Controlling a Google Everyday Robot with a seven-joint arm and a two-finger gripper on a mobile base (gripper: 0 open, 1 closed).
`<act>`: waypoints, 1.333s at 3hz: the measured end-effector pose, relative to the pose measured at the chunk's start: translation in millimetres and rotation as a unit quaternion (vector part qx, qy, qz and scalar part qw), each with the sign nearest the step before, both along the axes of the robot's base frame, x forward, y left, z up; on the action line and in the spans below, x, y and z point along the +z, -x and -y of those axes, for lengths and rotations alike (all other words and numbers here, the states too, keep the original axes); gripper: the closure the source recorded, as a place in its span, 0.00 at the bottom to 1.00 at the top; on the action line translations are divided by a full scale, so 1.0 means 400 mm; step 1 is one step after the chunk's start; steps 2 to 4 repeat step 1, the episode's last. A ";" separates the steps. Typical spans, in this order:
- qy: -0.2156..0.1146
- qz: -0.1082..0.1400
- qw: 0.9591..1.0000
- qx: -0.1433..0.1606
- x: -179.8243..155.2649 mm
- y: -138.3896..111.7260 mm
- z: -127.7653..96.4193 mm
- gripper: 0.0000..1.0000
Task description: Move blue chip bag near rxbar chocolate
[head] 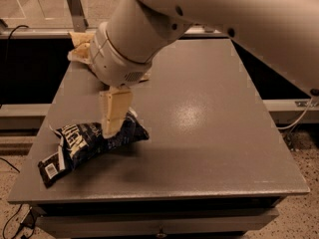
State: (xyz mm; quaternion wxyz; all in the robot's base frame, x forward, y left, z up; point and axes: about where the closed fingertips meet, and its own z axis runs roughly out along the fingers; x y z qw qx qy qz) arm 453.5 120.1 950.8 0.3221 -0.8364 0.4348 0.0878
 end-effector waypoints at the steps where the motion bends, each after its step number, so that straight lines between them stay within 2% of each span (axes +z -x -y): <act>1: 0.000 0.000 1.000 0.000 0.000 0.000 0.000 0.00; 4: 0.000 0.000 1.000 0.000 0.000 0.000 0.000 0.00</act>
Offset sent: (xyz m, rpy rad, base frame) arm 0.0000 0.0000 0.0000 0.0000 0.0000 0.0000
